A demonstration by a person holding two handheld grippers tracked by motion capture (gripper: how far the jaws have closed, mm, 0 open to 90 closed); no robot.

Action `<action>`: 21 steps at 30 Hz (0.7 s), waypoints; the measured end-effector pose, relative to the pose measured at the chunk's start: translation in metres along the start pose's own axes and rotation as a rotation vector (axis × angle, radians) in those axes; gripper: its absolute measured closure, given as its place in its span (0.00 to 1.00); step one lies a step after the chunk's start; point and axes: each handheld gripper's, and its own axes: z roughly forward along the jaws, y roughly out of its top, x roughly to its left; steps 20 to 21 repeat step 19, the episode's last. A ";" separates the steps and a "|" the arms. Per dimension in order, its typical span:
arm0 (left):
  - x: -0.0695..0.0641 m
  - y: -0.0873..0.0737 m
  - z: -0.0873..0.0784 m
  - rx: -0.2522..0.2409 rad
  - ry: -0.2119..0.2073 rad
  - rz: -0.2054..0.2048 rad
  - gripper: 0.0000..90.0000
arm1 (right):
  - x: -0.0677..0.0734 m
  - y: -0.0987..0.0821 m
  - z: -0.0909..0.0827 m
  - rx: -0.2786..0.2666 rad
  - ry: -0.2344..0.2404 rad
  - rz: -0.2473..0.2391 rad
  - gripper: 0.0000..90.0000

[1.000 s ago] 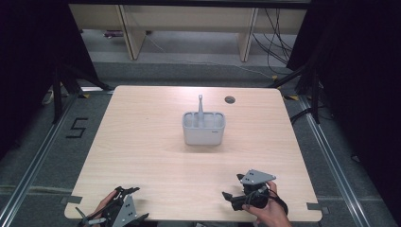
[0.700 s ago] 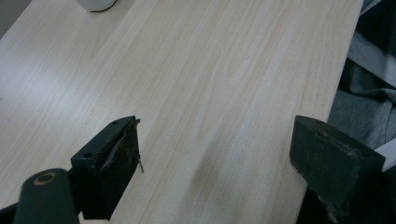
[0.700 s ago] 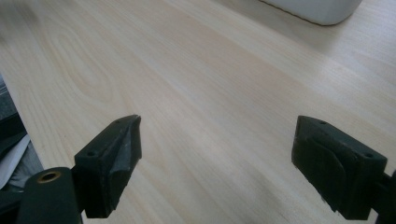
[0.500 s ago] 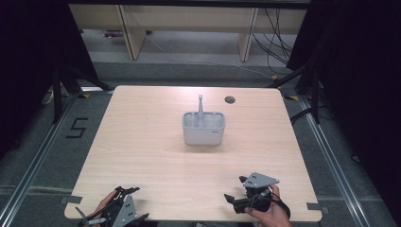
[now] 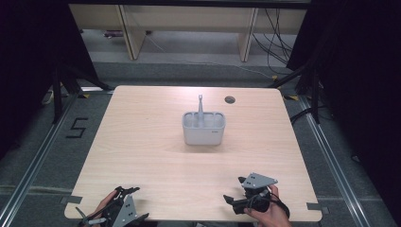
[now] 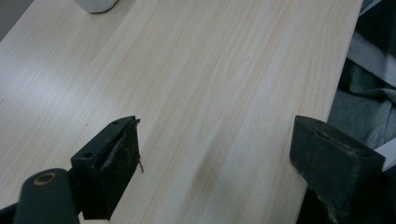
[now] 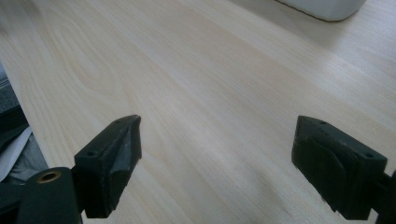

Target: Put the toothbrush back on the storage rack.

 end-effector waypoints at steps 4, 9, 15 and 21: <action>0.000 0.000 0.000 0.000 0.000 0.000 0.17 | 0.000 0.000 0.000 0.006 0.006 0.004 0.19; 0.000 0.000 0.000 0.000 0.000 0.001 0.17 | 0.001 0.000 0.000 0.011 0.002 0.005 0.19; 0.000 0.000 0.000 0.000 0.001 -0.001 0.17 | 0.001 0.000 0.001 0.012 0.007 0.006 0.19; 0.000 0.000 0.001 -0.010 0.005 -0.004 0.17 | 0.000 0.000 0.001 0.008 0.010 0.007 0.19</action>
